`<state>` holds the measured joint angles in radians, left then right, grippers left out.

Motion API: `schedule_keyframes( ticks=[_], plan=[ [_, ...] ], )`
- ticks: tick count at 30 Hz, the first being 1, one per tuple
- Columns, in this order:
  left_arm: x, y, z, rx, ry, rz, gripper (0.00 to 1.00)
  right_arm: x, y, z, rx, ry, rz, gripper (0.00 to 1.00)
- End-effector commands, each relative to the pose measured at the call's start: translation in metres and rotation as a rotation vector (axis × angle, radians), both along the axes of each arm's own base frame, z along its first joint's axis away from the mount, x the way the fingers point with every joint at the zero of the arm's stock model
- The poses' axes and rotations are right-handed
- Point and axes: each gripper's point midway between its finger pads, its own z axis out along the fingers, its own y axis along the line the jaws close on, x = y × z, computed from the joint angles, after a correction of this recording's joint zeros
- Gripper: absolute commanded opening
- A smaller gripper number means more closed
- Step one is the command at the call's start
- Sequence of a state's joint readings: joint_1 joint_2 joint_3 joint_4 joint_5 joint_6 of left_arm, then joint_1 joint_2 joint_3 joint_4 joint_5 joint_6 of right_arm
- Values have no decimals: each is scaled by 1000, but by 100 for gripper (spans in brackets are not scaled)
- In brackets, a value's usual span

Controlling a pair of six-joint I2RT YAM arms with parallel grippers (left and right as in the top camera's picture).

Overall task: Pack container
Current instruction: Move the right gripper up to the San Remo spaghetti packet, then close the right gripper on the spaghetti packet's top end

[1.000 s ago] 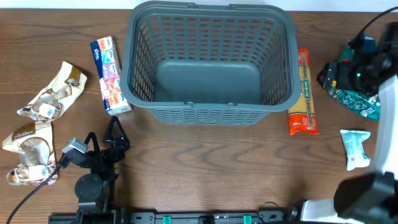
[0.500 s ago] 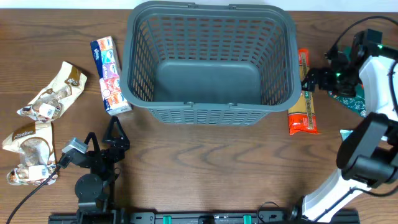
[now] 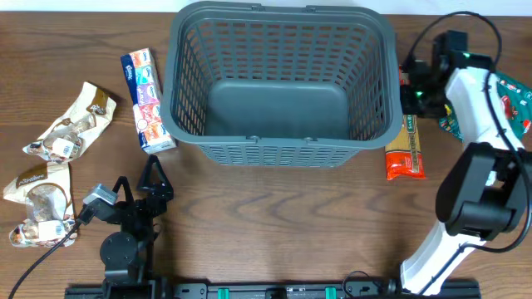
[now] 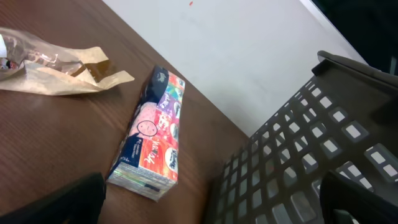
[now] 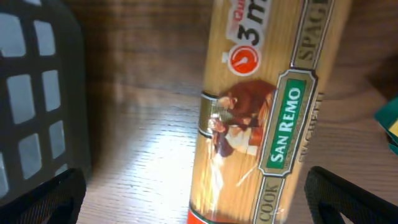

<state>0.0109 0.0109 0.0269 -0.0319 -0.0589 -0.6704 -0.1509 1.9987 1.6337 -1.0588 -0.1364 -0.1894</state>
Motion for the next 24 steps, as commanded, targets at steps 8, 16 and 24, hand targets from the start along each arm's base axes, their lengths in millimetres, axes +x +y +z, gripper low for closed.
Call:
schedule_keyframes(
  ticks=[8,16,24],
  plan=[
    [-1,1,-18,0,50,10,99,-7,-33,-10,-124,45,-80,99],
    [-1,1,-18,0,50,10,99,-12,-42,-25,-121,49,-119,99],
    [-1,1,-18,0,50,10,99,-25,-34,-53,-84,72,-115,99]
  ],
)
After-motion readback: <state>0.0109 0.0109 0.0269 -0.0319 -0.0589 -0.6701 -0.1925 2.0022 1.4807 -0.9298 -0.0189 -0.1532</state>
